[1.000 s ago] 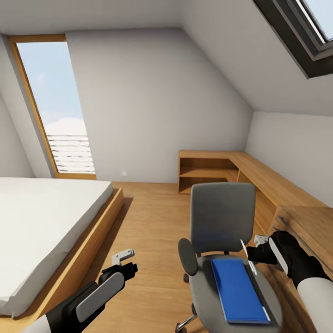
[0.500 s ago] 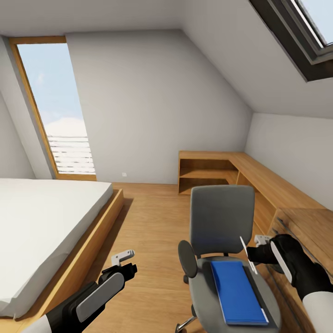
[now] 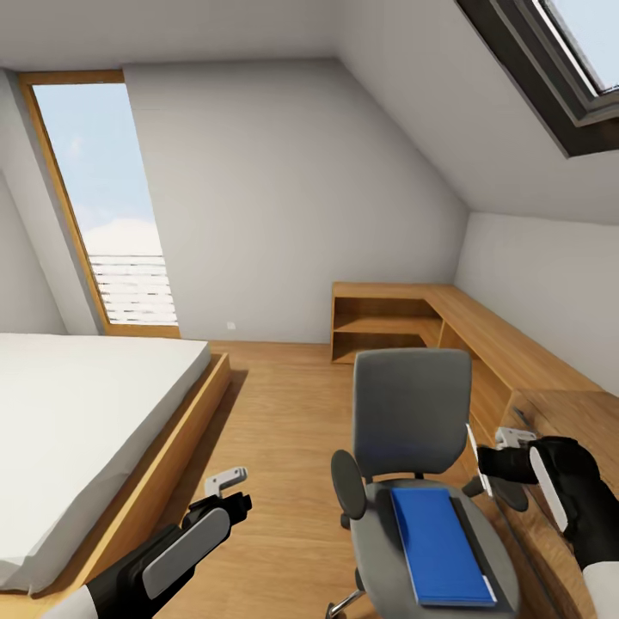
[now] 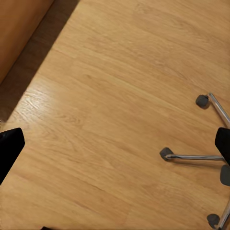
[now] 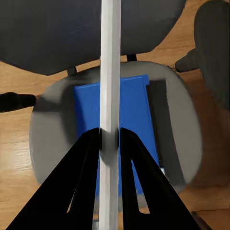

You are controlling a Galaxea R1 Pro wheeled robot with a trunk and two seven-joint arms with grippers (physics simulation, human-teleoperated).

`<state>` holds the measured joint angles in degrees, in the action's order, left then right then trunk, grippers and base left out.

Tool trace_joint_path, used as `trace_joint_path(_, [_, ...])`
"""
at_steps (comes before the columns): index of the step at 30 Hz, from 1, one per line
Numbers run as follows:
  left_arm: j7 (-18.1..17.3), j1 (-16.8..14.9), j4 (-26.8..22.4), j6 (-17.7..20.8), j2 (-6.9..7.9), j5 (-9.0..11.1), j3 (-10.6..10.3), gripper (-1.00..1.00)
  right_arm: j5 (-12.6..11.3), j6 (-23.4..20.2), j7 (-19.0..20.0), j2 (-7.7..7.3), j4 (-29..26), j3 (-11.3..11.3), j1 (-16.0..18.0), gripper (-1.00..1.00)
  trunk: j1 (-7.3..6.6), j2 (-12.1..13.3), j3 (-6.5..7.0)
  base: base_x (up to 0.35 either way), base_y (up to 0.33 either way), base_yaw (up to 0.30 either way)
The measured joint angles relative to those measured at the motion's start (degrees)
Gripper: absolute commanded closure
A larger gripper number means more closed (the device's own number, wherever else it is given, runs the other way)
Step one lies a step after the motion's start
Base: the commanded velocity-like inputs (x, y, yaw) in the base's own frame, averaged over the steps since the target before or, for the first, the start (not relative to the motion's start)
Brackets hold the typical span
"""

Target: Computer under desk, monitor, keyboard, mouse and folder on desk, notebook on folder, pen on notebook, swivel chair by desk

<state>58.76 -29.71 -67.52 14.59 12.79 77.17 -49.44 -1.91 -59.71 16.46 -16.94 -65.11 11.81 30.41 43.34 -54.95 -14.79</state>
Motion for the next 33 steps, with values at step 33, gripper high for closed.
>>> trace_joint_path(33, [0.22, 0.0, -10.8, -3.08, 1.76, -0.26, -4.66, -1.0, -0.07, 0.73, -7.79, 3.05, -4.84, 6.22, -2.26, 1.0, -7.26, 13.26, 5.94, 0.0, 0.0, -0.095])
